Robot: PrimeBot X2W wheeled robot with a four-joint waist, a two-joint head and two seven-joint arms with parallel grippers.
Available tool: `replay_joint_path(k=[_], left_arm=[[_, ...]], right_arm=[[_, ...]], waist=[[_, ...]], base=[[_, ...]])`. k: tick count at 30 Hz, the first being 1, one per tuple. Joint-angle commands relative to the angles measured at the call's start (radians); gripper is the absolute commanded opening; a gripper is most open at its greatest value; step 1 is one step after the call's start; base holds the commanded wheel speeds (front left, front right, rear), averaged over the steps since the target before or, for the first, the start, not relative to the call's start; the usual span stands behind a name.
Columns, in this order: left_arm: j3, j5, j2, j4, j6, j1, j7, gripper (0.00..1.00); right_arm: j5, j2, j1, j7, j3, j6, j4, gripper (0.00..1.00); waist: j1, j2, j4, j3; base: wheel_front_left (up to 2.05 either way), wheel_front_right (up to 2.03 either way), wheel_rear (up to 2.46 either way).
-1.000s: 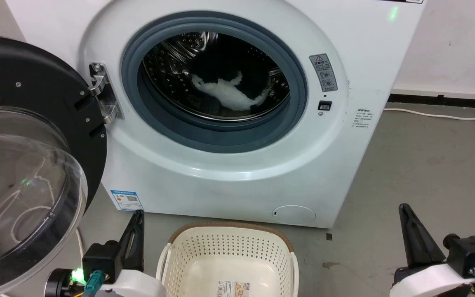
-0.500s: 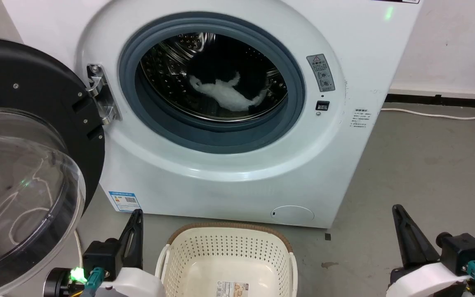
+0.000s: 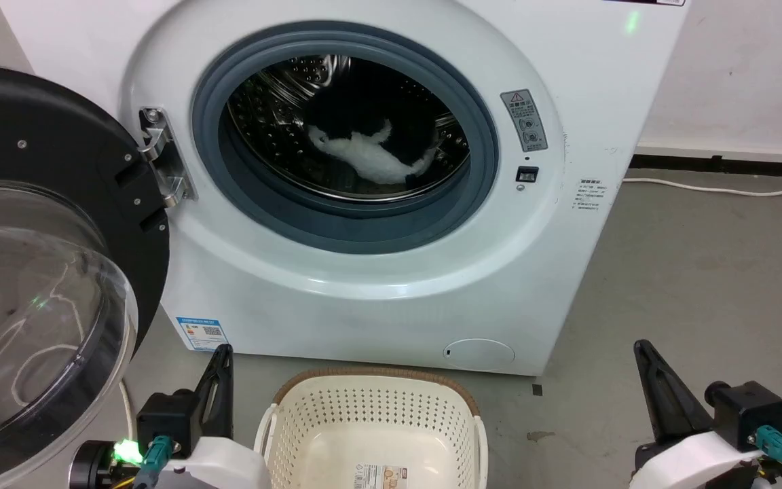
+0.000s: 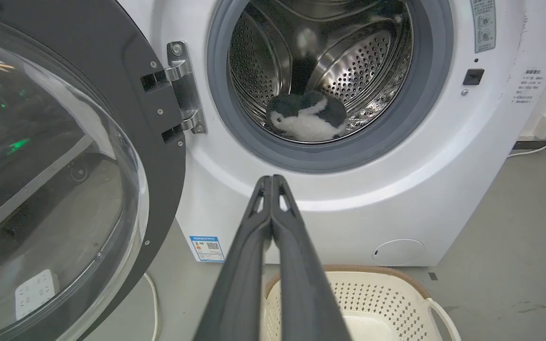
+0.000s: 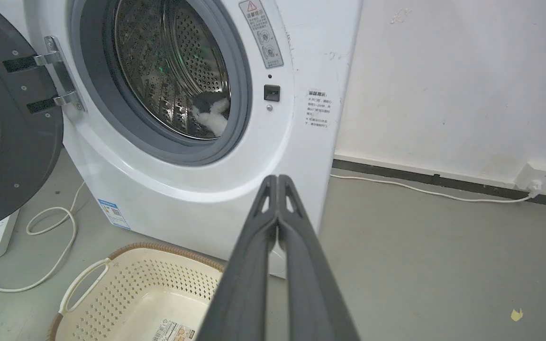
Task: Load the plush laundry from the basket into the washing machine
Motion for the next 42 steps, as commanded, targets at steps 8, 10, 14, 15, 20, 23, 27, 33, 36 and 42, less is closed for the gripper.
replay_joint_path(k=[8,10,14,15,20,23,27,33,36,42], left_arm=[[0.008,0.019,-0.002,-0.013,0.006,-0.016,0.02,0.0],[0.008,0.02,-0.003,-0.013,0.006,-0.016,0.022,0.0],[0.01,0.025,-0.004,-0.016,0.007,-0.017,0.03,0.0],[0.011,0.026,-0.004,-0.017,0.007,-0.017,0.032,0.0],[0.014,0.032,-0.005,-0.021,0.009,-0.018,0.042,0.0],[0.015,0.035,-0.006,-0.023,0.01,-0.018,0.048,0.0],[0.018,0.039,-0.007,-0.026,0.011,-0.019,0.056,0.0],[0.019,0.042,-0.007,-0.028,0.012,-0.02,0.062,0.0],[0.019,0.042,-0.007,-0.028,0.012,-0.02,0.062,0.0],[0.019,0.042,-0.007,-0.028,0.012,-0.02,0.062,0.0]], right_arm=[[-0.018,-0.001,-0.02,0.02,0.01,-0.001,-0.009,0.0],[-0.019,-0.001,-0.02,0.022,0.01,-0.001,-0.009,0.0],[-0.024,-0.001,-0.021,0.031,0.014,-0.001,-0.01,0.0],[-0.025,-0.001,-0.022,0.033,0.015,-0.001,-0.01,0.0],[-0.031,-0.001,-0.023,0.043,0.02,-0.001,-0.011,0.0],[-0.035,-0.001,-0.024,0.049,0.023,-0.001,-0.012,0.0],[-0.04,-0.001,-0.025,0.057,0.026,-0.001,-0.013,0.0],[-0.043,-0.001,-0.026,0.063,0.029,-0.001,-0.014,0.0],[-0.043,-0.001,-0.026,0.063,0.029,-0.001,-0.014,0.0],[-0.043,-0.001,-0.026,0.063,0.029,-0.001,-0.014,0.0]], waist=[[0.0,0.0,-0.004,-0.001],[0.0,0.0,-0.004,-0.001],[0.0,0.0,-0.006,-0.002],[0.0,0.0,-0.007,-0.002],[0.0,0.0,-0.009,-0.003],[0.0,0.0,-0.01,-0.003],[0.0,0.0,-0.012,-0.004],[0.0,0.0,-0.013,-0.004],[0.0,0.0,-0.013,-0.004],[0.0,0.0,-0.013,-0.004]], base=[[0.0,0.0,0.0],[0.0,0.0,0.0],[0.0,0.0,0.0],[0.0,0.0,0.0],[0.0,0.0,0.0],[0.0,0.0,0.0],[0.0,0.0,0.0],[0.0,0.0,0.0],[0.0,0.0,0.0],[0.0,0.0,0.0]])
